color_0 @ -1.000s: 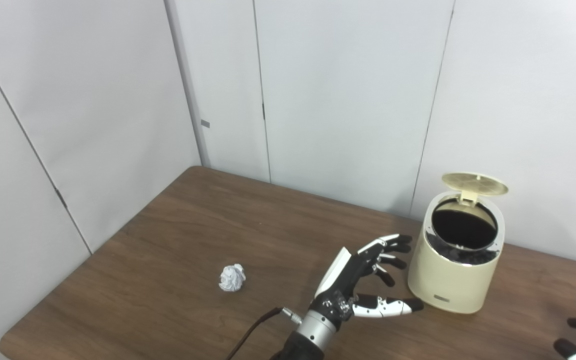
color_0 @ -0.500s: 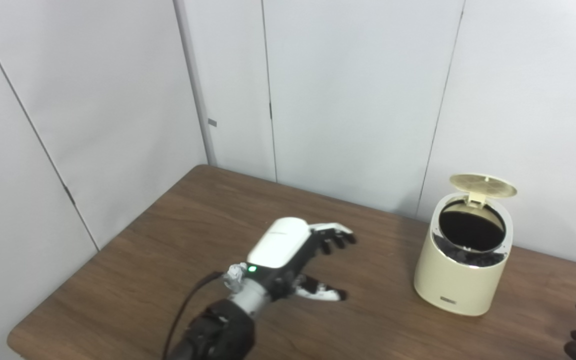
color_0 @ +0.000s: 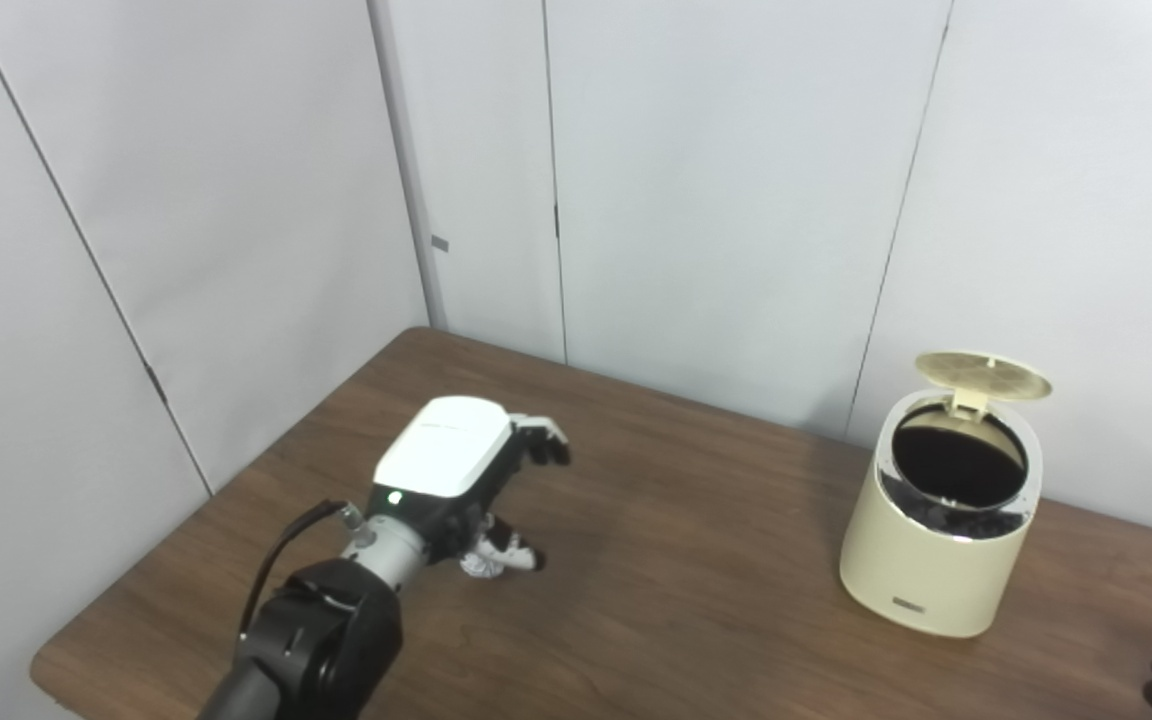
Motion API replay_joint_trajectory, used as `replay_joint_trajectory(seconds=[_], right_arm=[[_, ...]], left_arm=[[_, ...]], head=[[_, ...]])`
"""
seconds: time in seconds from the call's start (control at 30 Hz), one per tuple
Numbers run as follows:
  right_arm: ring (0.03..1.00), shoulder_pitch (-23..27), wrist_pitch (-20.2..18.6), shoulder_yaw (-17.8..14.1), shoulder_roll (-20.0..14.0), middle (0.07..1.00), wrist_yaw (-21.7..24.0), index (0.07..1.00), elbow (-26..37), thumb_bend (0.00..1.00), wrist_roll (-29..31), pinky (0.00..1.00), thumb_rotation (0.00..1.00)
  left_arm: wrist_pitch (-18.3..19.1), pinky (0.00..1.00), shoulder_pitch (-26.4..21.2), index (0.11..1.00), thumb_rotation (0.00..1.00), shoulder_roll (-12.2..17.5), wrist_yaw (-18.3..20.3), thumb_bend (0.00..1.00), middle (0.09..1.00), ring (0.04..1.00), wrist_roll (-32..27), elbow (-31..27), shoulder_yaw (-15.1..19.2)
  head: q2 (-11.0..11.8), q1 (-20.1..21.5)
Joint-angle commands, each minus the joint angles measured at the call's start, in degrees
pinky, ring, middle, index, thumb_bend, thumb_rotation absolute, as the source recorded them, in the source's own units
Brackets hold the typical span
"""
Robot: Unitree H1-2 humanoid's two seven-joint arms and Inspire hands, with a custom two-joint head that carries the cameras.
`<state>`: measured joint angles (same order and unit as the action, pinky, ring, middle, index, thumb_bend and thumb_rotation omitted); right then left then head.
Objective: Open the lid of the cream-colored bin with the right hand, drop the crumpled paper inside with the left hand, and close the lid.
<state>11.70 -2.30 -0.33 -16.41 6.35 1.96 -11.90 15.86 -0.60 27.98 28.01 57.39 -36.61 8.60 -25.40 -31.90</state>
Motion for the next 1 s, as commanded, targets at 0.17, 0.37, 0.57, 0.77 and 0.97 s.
replay_joint_trajectory(seconds=[0.17, 0.37, 0.57, 0.77, 0.97], right_arm=[[0.600, 2.3, 1.0, -0.1, -0.8, 0.781, -0.3, 0.777, 2.1, 1.00, -0.3, 0.31, 0.68], [0.601, 2.2, 1.5, -0.1, -0.9, 0.790, -0.3, 0.784, 2.0, 1.00, -0.3, 0.31, 0.67], [0.606, 2.0, 1.3, -0.2, -1.1, 0.791, -0.2, 0.783, 2.2, 1.00, -0.1, 0.30, 0.68], [0.604, 1.9, 1.5, -0.2, -1.3, 0.790, -0.1, 0.781, 2.1, 1.00, 0.1, 0.30, 0.67], [0.613, 1.7, 0.1, 0.3, -1.2, 0.800, 0.2, 0.790, 3.1, 1.00, -0.5, 0.30, 0.68]], left_arm=[[-0.5, 0.48, -1.0, 0.706, 0.16, 3.2, 4.3, 0.87, 0.704, 0.633, 7.6, -2.0, 2.6], [-0.6, 0.49, -1.6, 0.720, 0.17, 3.2, 7.3, 0.88, 0.720, 0.645, 9.4, 0.0, 2.8], [-0.8, 0.48, -2.5, 0.727, 0.15, 2.5, 8.3, 0.90, 0.721, 0.625, 12.0, 4.3, 1.8], [-1.6, 0.54, -2.7, 0.704, 0.15, 2.2, 5.4, 0.90, 0.695, 0.631, 10.6, 8.5, 1.1], [-1.7, 0.50, -2.4, 0.717, 0.17, 2.0, 3.3, 0.87, 0.673, 0.611, 11.7, 12.1, -1.5]], head=[[-0.3, 0.3], [-0.5, 0.3], [-0.9, 0.4], [-1.1, 0.5], [-1.4, 0.5]])
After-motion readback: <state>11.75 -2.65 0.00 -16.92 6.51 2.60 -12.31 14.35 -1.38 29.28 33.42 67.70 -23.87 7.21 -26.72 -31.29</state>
